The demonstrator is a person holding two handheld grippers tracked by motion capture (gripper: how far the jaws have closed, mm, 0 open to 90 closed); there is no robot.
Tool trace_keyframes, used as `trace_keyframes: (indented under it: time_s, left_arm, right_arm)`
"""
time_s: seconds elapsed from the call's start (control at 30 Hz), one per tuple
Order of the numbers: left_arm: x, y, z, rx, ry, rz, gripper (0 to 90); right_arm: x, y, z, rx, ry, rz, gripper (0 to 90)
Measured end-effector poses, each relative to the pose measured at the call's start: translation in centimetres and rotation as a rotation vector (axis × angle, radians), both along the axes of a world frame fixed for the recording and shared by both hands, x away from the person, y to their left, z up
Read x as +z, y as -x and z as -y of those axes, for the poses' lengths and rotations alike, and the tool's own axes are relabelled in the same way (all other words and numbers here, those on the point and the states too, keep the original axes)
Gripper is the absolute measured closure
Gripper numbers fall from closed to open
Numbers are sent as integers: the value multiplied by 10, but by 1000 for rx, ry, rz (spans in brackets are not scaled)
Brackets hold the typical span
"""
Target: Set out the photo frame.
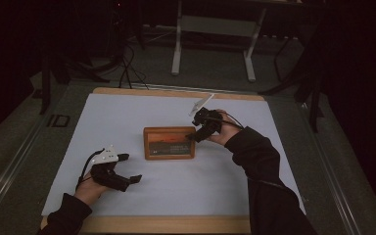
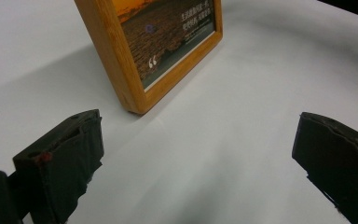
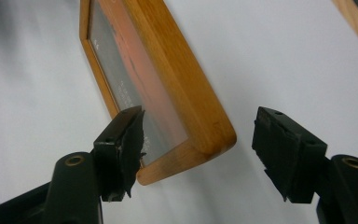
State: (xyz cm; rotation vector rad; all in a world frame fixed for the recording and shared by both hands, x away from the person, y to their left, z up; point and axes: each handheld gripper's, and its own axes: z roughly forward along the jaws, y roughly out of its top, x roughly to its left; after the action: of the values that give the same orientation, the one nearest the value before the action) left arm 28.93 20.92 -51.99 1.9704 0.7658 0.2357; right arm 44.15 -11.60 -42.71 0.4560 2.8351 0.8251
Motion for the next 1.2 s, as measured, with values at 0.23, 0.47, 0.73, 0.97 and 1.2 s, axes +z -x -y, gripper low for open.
trace_keyframes:
  time_s: [0.23,0.47,0.73,0.97,1.2]
  left_arm:
    - [0,0,-1,1,-2,2,24]
    - [1,0,-1,1,0,6,24]
    - [1,0,0,-3,1,8,25]
    - [0,0,1,-4,-1,7,24]
    - [1,1,2,-5,1,10,24]
  right_arm:
    - [-8,2,-2,11,19,-34,381]
    - [-8,8,1,2,10,-43,377]
    - [-6,10,5,-18,-4,-37,318]
    - [5,15,16,-27,-68,2,141]
    - [13,24,22,-26,-124,13,140]
